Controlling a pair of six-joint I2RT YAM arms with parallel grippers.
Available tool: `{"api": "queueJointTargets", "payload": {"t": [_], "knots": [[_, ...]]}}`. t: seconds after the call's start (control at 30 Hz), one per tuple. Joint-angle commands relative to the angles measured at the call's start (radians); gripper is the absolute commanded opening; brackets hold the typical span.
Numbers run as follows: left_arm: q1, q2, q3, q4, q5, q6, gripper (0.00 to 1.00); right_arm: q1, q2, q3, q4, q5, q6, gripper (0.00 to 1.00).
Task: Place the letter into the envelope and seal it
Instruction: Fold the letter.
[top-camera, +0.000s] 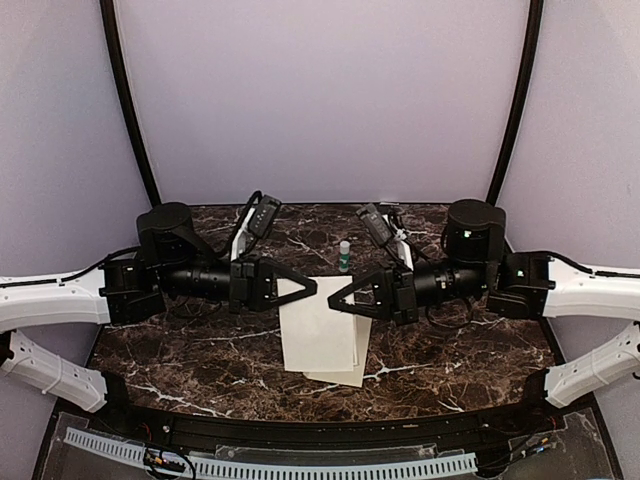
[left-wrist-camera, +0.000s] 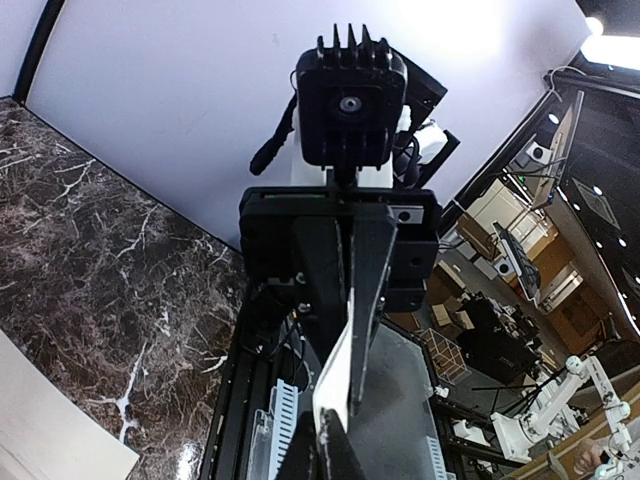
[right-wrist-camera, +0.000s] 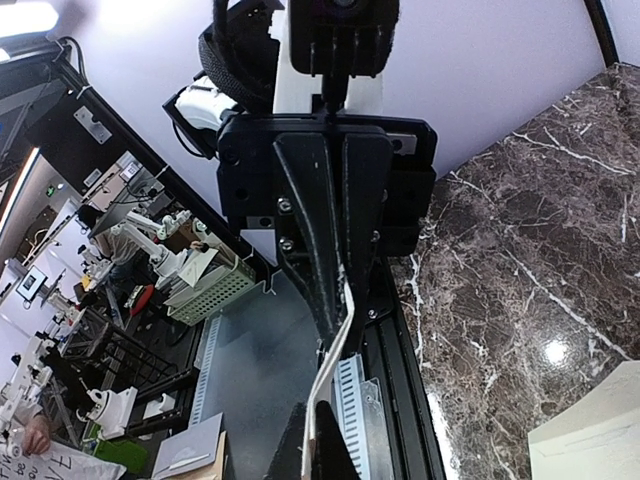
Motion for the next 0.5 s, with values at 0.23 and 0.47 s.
{"api": "queueJointTargets", "payload": {"t": [0.23, 0.47], "knots": [[-0.003, -0.089, -0.070, 0.170, -0.171, -0.043, 0.00, 0.006, -0.048, -0.138, 0.240, 0.080, 0.102, 0.67], [-0.003, -0.124, -0.133, 0.290, -0.304, -0.086, 0.00, 0.012, -0.045, -0.250, 0.431, 0.107, 0.210, 0.67]]}}
